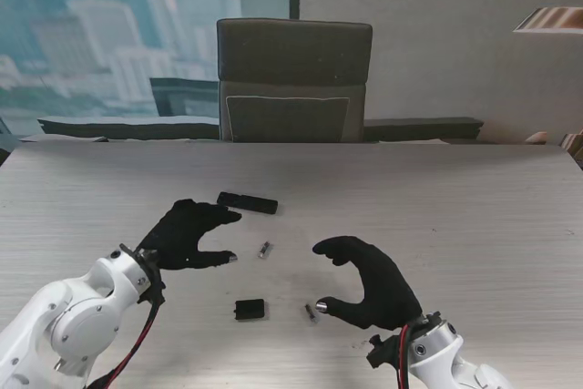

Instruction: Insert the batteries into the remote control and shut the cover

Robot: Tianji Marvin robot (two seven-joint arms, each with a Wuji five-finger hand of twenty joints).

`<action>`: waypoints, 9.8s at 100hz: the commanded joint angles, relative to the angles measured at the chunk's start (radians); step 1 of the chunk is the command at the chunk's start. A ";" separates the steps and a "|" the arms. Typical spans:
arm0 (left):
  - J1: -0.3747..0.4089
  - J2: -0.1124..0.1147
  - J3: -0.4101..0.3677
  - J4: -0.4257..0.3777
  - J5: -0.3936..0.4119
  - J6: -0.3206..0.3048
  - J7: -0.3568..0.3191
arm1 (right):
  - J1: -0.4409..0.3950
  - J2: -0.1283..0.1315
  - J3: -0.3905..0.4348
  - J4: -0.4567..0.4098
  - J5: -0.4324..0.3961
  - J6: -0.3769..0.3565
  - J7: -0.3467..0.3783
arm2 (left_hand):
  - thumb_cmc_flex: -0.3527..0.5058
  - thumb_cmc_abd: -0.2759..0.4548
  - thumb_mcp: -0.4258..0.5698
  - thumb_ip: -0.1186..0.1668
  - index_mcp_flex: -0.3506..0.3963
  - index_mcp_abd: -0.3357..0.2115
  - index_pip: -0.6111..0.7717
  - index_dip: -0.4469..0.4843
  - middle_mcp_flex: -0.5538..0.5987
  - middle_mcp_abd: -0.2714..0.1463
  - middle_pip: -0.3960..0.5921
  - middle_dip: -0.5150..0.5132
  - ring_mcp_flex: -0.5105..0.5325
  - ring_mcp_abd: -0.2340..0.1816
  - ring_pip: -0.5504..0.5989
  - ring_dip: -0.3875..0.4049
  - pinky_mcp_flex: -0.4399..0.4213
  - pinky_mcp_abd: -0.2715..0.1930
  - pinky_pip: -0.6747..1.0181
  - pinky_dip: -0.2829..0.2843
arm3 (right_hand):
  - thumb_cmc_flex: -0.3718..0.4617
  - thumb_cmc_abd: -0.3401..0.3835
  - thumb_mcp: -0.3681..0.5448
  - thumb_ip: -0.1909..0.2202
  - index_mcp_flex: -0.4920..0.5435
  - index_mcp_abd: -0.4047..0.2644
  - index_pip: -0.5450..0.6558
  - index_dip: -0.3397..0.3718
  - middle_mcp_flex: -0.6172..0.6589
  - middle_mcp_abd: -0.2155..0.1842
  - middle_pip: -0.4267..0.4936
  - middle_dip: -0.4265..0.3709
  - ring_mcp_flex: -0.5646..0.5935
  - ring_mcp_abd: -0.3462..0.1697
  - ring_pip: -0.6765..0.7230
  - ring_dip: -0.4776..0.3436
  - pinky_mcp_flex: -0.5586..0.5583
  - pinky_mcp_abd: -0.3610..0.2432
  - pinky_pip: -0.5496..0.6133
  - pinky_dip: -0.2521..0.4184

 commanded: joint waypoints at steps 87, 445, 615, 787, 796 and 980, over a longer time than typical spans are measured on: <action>-0.752 -0.003 0.673 0.606 0.032 0.305 -0.048 | 0.031 -0.001 -0.010 0.044 -0.002 0.087 0.014 | -0.032 -0.020 0.248 -0.007 -0.334 -0.093 -0.016 -0.068 -0.273 -0.052 -0.022 -0.043 -0.198 -0.100 -0.029 -0.041 -0.081 -0.055 0.033 -0.009 | 0.004 0.030 -0.018 0.007 -0.027 -0.015 -0.001 -0.005 -0.017 -0.007 0.002 0.003 0.012 -0.005 0.018 0.001 0.003 0.008 0.003 0.017; -0.595 0.068 0.484 0.545 0.425 0.132 -0.011 | 0.055 -0.006 -0.028 0.083 0.037 0.136 0.016 | 0.088 -0.060 0.494 -0.049 -0.327 -0.358 0.024 -0.078 -0.119 -0.145 0.217 0.096 -0.028 -0.119 0.191 0.040 -0.025 -0.072 0.336 -0.052 | 0.015 0.078 -0.055 0.018 -0.025 -0.014 -0.002 -0.006 -0.011 -0.002 0.001 0.002 0.010 0.001 0.020 0.001 0.001 0.008 0.002 0.023; -0.589 0.121 0.632 0.597 0.678 0.219 0.065 | 0.057 -0.004 -0.028 0.086 0.069 0.149 0.041 | -0.101 -0.208 0.620 -0.065 -0.111 -0.151 0.837 0.351 -0.203 -0.093 0.249 0.107 -0.141 -0.099 0.156 -0.001 -0.092 -0.058 0.295 -0.080 | 0.015 0.112 -0.084 0.024 -0.015 -0.013 -0.014 -0.011 -0.005 0.005 -0.009 -0.001 0.011 0.007 0.017 -0.001 -0.002 0.008 0.000 0.026; -0.575 0.110 0.642 0.638 0.599 0.252 0.178 | 0.073 -0.002 -0.040 0.099 0.068 0.183 0.052 | 0.031 -0.318 0.601 -0.118 0.009 -0.346 0.930 0.244 -0.121 -0.114 0.236 0.102 -0.130 -0.094 0.149 -0.016 -0.093 -0.049 0.283 -0.088 | 0.017 0.144 -0.109 0.030 -0.015 -0.014 -0.015 -0.011 -0.004 0.008 -0.009 -0.001 0.010 0.010 0.019 0.000 -0.001 0.007 0.000 0.029; -0.513 0.113 0.574 0.579 0.649 0.223 0.143 | 0.077 -0.001 -0.045 0.101 0.071 0.189 0.059 | 0.040 -0.314 0.598 -0.103 0.029 -0.354 0.935 0.224 -0.095 -0.118 0.233 0.101 -0.128 -0.093 0.144 -0.020 -0.094 -0.047 0.276 -0.091 | 0.018 0.142 -0.108 0.030 -0.013 -0.014 -0.014 -0.011 -0.005 0.008 -0.010 -0.002 0.009 0.009 0.018 0.000 -0.002 0.008 0.000 0.029; -0.239 0.093 0.313 0.330 0.732 0.156 0.037 | 0.917 -0.084 -0.766 0.631 -0.146 0.755 0.028 | -0.133 -0.110 0.432 -0.041 0.055 -0.154 0.602 0.224 0.028 -0.103 0.186 0.082 -0.074 -0.073 0.083 -0.030 -0.090 -0.043 0.240 -0.108 | 0.066 0.127 -0.124 0.056 0.800 -0.003 0.138 0.194 0.634 0.009 0.262 0.096 0.216 0.078 0.624 0.222 0.009 -0.001 0.773 -0.064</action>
